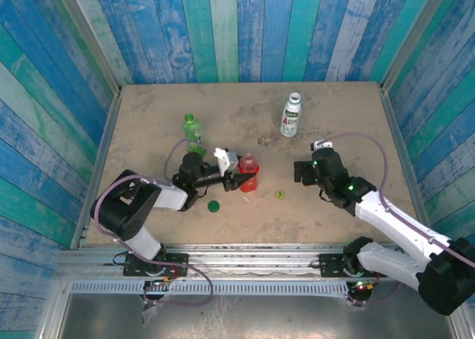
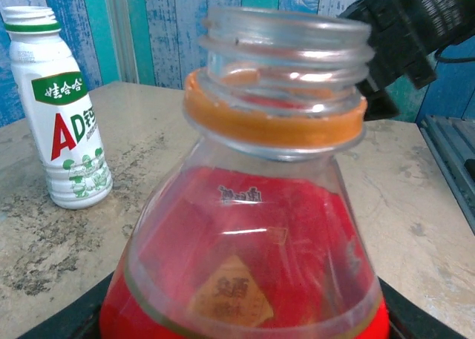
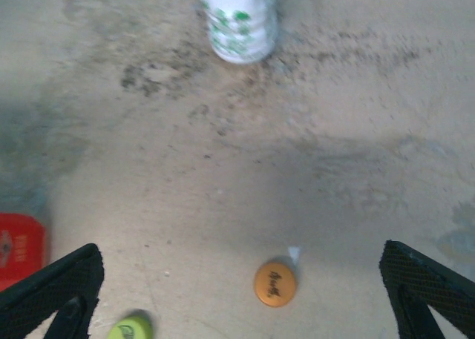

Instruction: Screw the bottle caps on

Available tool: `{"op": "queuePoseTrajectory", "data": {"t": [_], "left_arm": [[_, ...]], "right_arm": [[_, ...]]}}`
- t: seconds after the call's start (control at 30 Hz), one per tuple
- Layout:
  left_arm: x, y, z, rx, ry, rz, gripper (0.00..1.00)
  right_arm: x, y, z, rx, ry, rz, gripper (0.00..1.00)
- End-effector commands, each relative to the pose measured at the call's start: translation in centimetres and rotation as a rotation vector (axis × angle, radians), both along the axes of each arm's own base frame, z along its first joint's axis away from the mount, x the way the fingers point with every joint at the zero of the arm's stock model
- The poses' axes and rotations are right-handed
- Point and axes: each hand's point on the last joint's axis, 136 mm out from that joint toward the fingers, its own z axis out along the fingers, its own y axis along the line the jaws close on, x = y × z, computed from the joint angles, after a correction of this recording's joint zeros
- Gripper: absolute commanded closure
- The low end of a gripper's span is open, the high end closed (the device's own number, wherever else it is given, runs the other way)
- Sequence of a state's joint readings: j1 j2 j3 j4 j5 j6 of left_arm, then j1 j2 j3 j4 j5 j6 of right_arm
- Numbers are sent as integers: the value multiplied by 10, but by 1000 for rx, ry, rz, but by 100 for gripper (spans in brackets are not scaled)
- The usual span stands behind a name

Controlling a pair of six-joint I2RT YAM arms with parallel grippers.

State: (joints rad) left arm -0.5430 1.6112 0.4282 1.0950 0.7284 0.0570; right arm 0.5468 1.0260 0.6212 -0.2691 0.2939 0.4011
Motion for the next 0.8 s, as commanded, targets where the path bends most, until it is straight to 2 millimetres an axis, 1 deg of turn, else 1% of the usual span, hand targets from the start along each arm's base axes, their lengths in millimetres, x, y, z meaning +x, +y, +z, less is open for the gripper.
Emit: {"op": "queuePoseTrajectory", "data": {"t": [0.0, 0.07, 0.13, 0.17, 0.23, 0.33, 0.4, 0.47, 0.63, 0.77], "left_arm": [[-5, -3, -17, 30, 27, -38, 40], [-5, -3, -19, 36, 29, -35, 40], [-4, -3, -20, 36, 30, -33, 40], [-5, -3, -19, 34, 32, -36, 40], [-4, -3, -19, 30, 32, -35, 39], [-4, -3, -19, 31, 30, -29, 39], [-4, -2, -20, 35, 28, -27, 39], [-4, -2, -20, 36, 29, -26, 39], [-3, -3, -23, 39, 36, -25, 39], [-3, -3, -23, 41, 38, -27, 39]], "right_arm": [[-10, -19, -38, -11, 148, -72, 8], [-10, -22, -53, 8, 225, -66, 17], [-9, -27, -64, -4, 284, -72, 30], [-9, -28, -68, -18, 303, -74, 32], [-7, -28, -77, -41, 333, -75, 40], [-5, -28, -89, -73, 372, -74, 44], [-4, -27, -93, -101, 378, -62, 46], [-3, -22, -94, -111, 372, -42, 48], [2, -13, -95, -126, 360, -11, 48], [4, -11, -100, -130, 369, -10, 50]]}}
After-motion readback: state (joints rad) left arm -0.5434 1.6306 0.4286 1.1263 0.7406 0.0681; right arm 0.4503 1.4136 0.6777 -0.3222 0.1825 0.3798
